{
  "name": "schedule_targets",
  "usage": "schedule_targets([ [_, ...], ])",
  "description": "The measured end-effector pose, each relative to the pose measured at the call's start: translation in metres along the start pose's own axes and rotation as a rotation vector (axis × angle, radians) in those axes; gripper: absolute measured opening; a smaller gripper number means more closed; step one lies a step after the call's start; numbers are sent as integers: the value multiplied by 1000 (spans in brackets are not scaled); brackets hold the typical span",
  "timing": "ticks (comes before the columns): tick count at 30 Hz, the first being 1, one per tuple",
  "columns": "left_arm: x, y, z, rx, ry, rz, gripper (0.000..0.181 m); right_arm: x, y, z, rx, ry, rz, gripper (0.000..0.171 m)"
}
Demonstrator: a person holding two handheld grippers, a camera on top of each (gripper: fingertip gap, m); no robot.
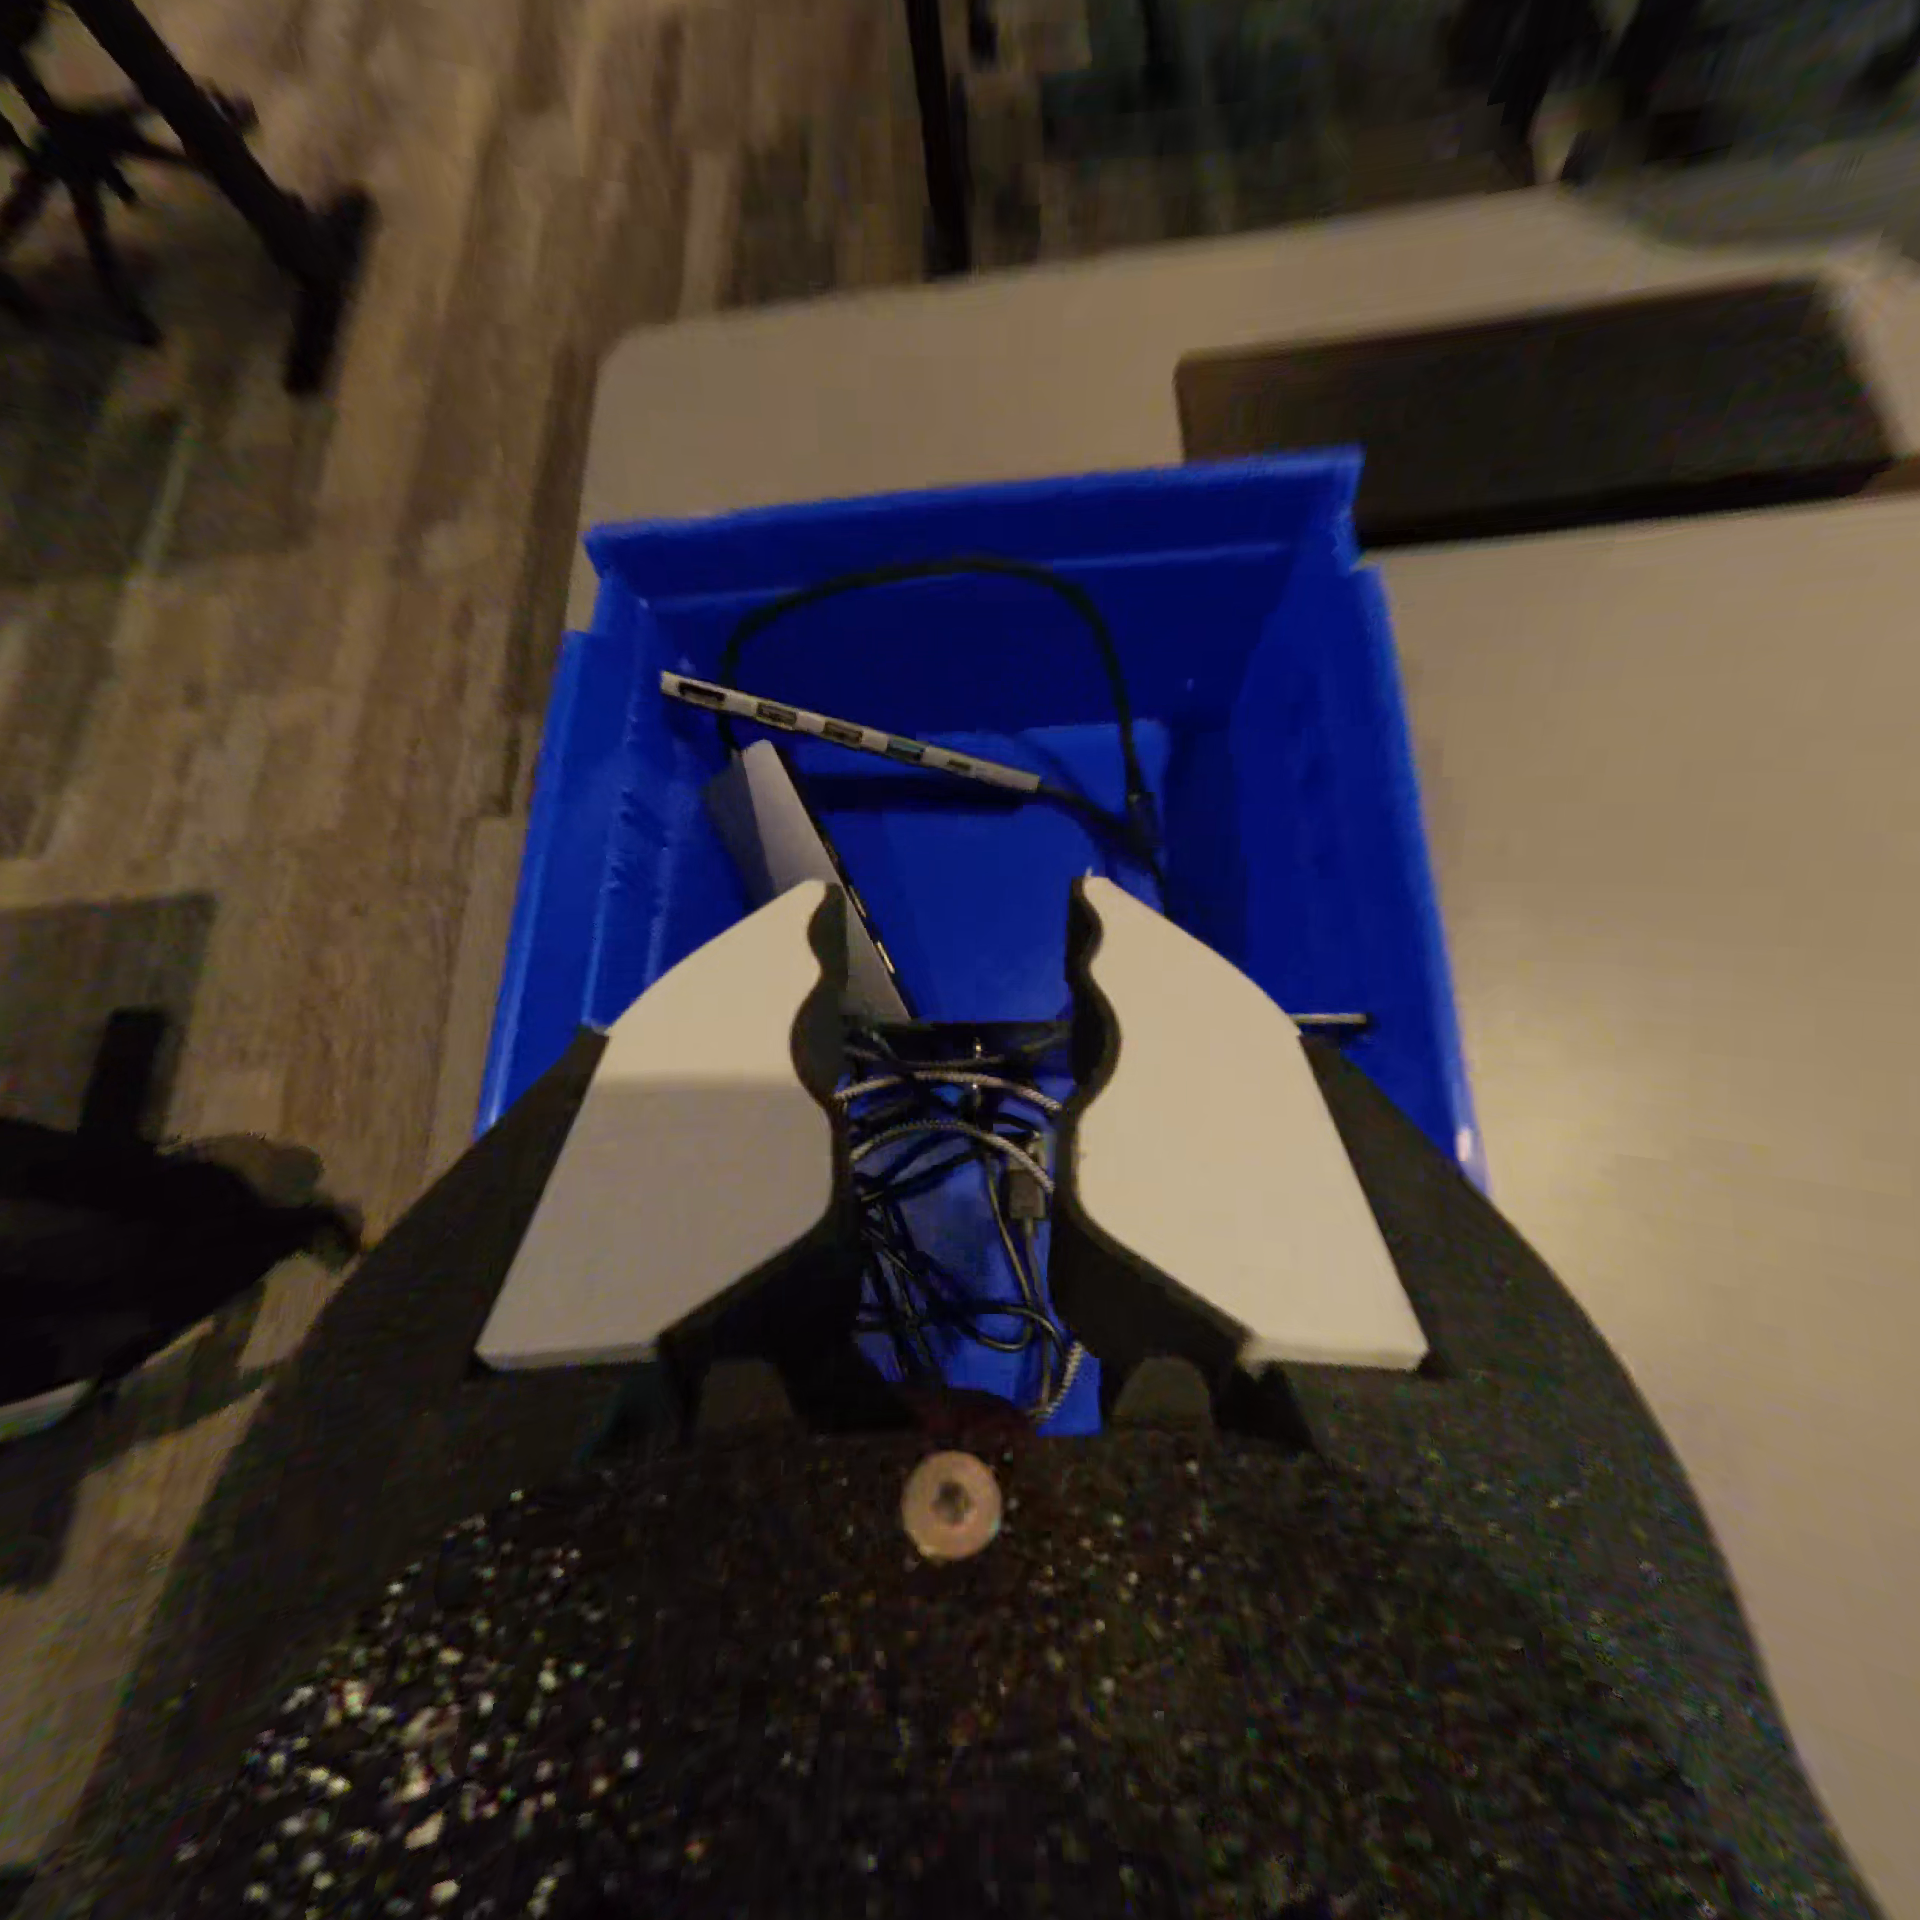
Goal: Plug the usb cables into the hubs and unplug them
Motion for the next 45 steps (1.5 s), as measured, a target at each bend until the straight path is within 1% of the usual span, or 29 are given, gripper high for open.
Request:
schedule_targets([
  [2, -8, -4, -22, 0, 164, -102, 43, 0, 0, 0, 0, -5, 4, 0],
  [4, -12, -7, -27, 6, 227, -178, 46, 1, 0, 1, 1, -9, 5, 0],
  [9, -6, -13, -9, -54, 167, -166, 45, 1, 0, 1, 8, -8, 1, 0],
  [13, 7, -9, -4, -29, 107, -152, 43, 1, 1, 1, 11, -13, 3, 0],
  [16, 4, -15, 0, -86, 175, -182, 44, 1, 1, 2, 11, -16, 4, 0],
  [18, -3, -22, 3, -133, 236, -233, 43, 1, 1, 2, 10, -16, 4, 0],
  [21, -14, -27, 4, -162, 312, -334, 42, 1, 1, 2, 10, -15, 4, 0],
  [22, -18, -28, 3, -176, 331, -359, 40, 1, 1, 2, 10, -15, 4, 0],
  [23, -21, -28, 2, -186, 346, -381, 33, 1, 1, 2, 9, -16, 4, 0],
  [25, -25, -26, -2, -180, 358, -436, 12, 1, 1, 2, 9, -16, 5, 0],
  [30, -27, -25, -6, -188, 355, -438, 9, 1, 1, 2, 10, -16, 4, 0],
  [32, -19, -23, -5, -166, 314, -421, 8, 1, 1, 2, 10, -16, 4, 0],
  [34, -4, -24, 0, -153, 223, -389, 7, 1, 1, 2, 10, -16, 4, 0],
  [40, 50, -34, 30, -188, -128, -249, 6, 1, 1, 2, 9, -16, 4, 0],
  [45, 84, -34, 57, -197, -377, -149, 6, 2, 1, 2, 8, -17, 5, 0],
])
Point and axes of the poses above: each gripper's, where its closed fingertips meet, z back along the fingers, x out of its top, y = z × x across the jaws, the point moved 6 cm from there along z, back along the fingers, and after that the axes turned 10 degrees about -y, right-handed, at the moved point
